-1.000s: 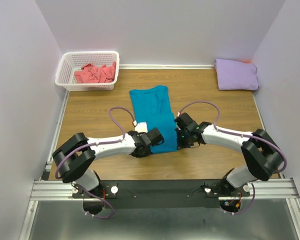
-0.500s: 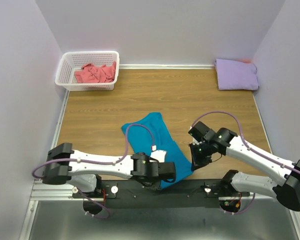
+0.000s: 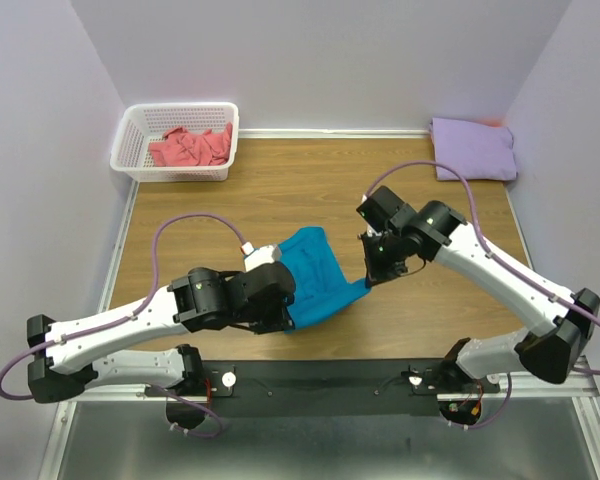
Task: Fold and stack the t-shirts
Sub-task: Fold the tshirt
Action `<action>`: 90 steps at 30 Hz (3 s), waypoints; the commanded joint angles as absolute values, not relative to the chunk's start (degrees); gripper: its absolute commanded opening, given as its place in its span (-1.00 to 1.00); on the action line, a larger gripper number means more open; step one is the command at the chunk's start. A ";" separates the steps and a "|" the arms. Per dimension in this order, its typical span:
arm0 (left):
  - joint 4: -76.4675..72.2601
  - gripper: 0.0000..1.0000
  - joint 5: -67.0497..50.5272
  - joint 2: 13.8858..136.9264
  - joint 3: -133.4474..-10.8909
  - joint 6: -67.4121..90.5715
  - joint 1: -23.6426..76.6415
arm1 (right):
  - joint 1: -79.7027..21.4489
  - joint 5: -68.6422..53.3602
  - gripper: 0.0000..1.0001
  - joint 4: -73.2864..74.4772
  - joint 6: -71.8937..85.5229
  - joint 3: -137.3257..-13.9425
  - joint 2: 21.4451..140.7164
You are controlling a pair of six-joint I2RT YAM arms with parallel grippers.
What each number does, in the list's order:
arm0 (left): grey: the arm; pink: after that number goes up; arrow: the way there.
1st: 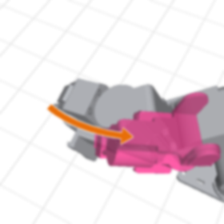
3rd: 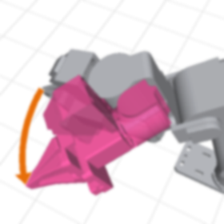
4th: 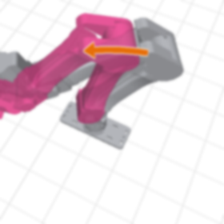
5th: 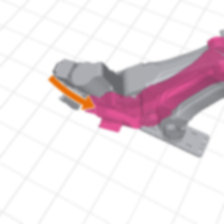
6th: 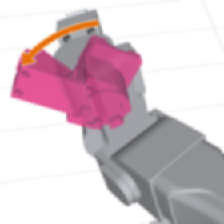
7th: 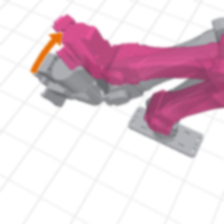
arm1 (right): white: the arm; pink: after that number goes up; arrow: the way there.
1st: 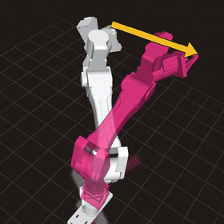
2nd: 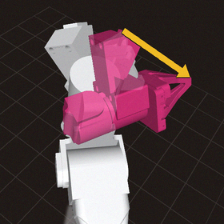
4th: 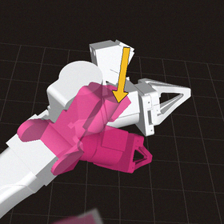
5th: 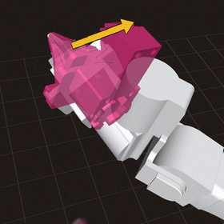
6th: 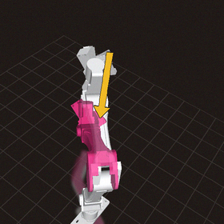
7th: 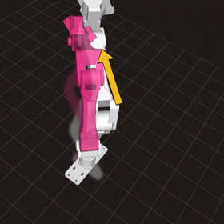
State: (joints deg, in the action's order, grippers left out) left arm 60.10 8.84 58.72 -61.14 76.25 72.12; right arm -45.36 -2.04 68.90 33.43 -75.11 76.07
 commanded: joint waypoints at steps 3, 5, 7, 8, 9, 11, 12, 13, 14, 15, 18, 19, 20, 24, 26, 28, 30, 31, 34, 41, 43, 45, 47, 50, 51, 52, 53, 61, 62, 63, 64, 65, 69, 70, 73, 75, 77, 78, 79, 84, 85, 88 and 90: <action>59.68 -1.00 11.95 55.64 -58.37 73.13 67.16 | -44.82 2.29 -0.99 69.79 29.71 -83.66 82.70; 57.40 -1.00 12.13 53.97 -56.96 71.46 64.43 | -44.56 2.29 -0.99 69.00 28.57 -86.48 85.51; 54.51 -1.00 11.08 52.74 -54.67 69.62 60.23 | -44.30 2.37 -0.99 68.56 27.43 -89.02 87.35; 53.62 -1.00 10.81 52.73 -54.32 68.04 58.99 | -44.12 2.20 -0.99 68.21 27.07 -89.99 88.49; 51.70 -1.00 10.72 52.56 -53.36 67.24 58.02 | -43.95 2.11 -0.99 67.42 26.29 -90.70 90.33; 50.02 -1.00 10.55 52.99 -51.95 64.36 54.68 | -43.33 1.93 -0.99 66.10 25.49 -92.89 92.45; 49.23 -1.00 10.37 53.17 -51.60 63.12 53.54 | -43.16 1.76 -0.99 65.66 25.14 -93.68 93.33; 47.91 -1.00 10.28 53.61 -51.24 62.24 52.13 | -42.81 1.58 -0.99 65.31 24.44 -94.82 95.60; 47.29 -1.00 10.46 53.79 -50.98 61.10 50.90 | -42.72 1.58 -0.99 64.87 24.09 -95.79 96.67; 46.07 -1.00 10.55 53.96 -50.28 59.43 48.19 | -42.54 1.32 -0.99 64.52 23.30 -98.06 97.90; 42.99 -1.00 10.20 54.23 -48.88 55.65 42.83 | -41.84 0.88 -0.99 63.46 21.89 -102.81 102.38; 42.02 -1.00 10.11 54.32 -48.52 54.85 41.67 | -41.75 0.62 -0.99 63.20 21.62 -103.96 103.26; 41.14 -1.00 9.85 54.49 -47.82 54.15 39.22 | -41.40 0.44 -0.99 62.76 21.27 -105.45 105.62; 37.10 -1.00 9.58 56.42 -46.59 50.28 35.43 | -41.22 0.35 -0.99 62.23 19.25 -112.22 111.61; 34.38 -1.00 9.75 57.74 -45.79 48.44 32.53 | -41.13 0.44 -0.99 61.70 18.29 -115.39 113.63; 31.05 -1.00 9.76 58.88 -44.13 47.20 29.64 | -40.96 1.22 -0.99 60.04 17.76 -116.72 116.27; 28.93 -1.00 10.11 59.94 -42.55 45.71 27.78 | -40.52 0.79 -0.99 58.02 17.49 -117.07 118.81; 27.00 -1.00 10.11 61.33 -42.37 45.01 27.08 | -40.34 0.70 -0.99 57.22 17.40 -117.16 119.70; 23.39 -1.00 10.90 64.15 -41.49 43.60 25.58 | -39.99 1.05 -0.99 54.32 17.05 -116.72 122.60; 17.75 -0.19 14.58 70.40 -41.57 42.45 24.61 | -38.85 2.46 -0.34 48.70 18.37 -114.08 125.16; 18.62 0.09 16.16 69.97 -42.45 42.54 24.61 | -38.76 3.16 -0.17 47.90 18.63 -113.73 124.02; 19.68 0.38 16.87 68.65 -43.50 42.63 24.61 | -38.76 4.12 -0.03 46.32 18.72 -113.12 120.95; 20.74 0.47 17.32 65.67 -44.30 42.28 24.61 | -38.15 5.79 0.08 43.79 18.72 -110.50 118.40; 20.92 0.47 14.95 62.58 -44.56 41.22 24.78 | -36.31 3.45 0.08 39.40 18.46 -104.19 113.13; 19.26 0.47 12.68 61.71 -43.43 40.52 24.96 | -35.60 -2.31 0.08 37.55 18.98 -102.06 110.94; 18.20 0.46 11.61 61.44 -42.63 40.26 24.96 | -34.55 -2.37 0.07 35.53 18.98 -99.69 109.70; 17.06 0.42 10.64 61.26 -41.76 40.08 25.13 | -32.80 -8.46 0.06 30.98 20.12 -94.71 108.73; -1.30 0.17 3.52 62.92 -32.88 39.81 25.05 | -29.27 -38.11 0.00 10.48 23.28 -81.39 108.71; -3.67 0.17 3.69 64.58 -32.35 39.90 24.61 | -29.18 -41.10 0.00 6.54 24.68 -80.60 110.20; -3.69 0.16 3.69 64.60 -32.34 39.90 24.61 | -29.27 -41.13 0.00 4.68 24.70 -80.60 111.08; -5.52 0.14 3.95 66.69 -31.91 39.99 23.91 | -29.18 -42.26 -0.01 3.09 25.48 -80.60 112.31; -6.49 0.10 3.96 67.75 -31.73 40.16 23.56 | -29.18 -44.10 -0.01 0.55 26.53 -80.68 114.33; -10.27 0.00 3.43 75.12 -31.46 39.99 21.45 | -29.00 -47.81 -0.01 -7.81 29.96 -81.38 120.40; -10.63 -0.02 3.43 76.54 -31.64 39.99 20.66 | -28.83 -48.68 -0.01 -9.21 31.54 -81.73 121.54; -11.60 -0.13 2.20 80.68 -32.60 39.99 19.16 | -28.22 -49.83 -0.02 -16.33 34.54 -81.56 127.34; -10.81 -0.22 1.76 83.93 -34.96 39.11 18.28 | -27.25 -49.75 -0.03 -20.81 37.87 -80.69 129.45; -9.32 -0.25 1.15 86.56 -36.90 38.76 17.67 | -26.29 -48.00 -0.03 -21.18 38.15 -80.33 131.65; -8.79 -0.25 0.88 87.36 -37.96 38.50 17.41 | -26.02 -47.29 -0.03 -21.18 37.97 -79.90 131.92; -7.14 -0.25 0.62 89.19 -40.32 37.89 17.32 | -25.75 -46.68 -0.03 -21.18 37.79 -78.76 131.84; -3.35 -0.26 -2.11 95.18 -50.33 34.46 17.31 | -23.73 -42.02 -0.03 -21.09 36.65 -73.31 127.19; -2.73 -0.25 -2.20 96.32 -51.49 33.41 17.31 | -23.03 -41.14 -0.03 -21.09 36.74 -71.73 126.13; -2.20 -0.11 -1.85 95.90 -54.74 32.08 17.31 | -22.41 -40.87 -0.03 -19.96 35.78 -70.14 121.04; -1.94 0.11 -2.02 94.14 -55.02 31.55 17.31 | -22.50 -41.57 -0.03 -17.49 35.42 -69.61 118.13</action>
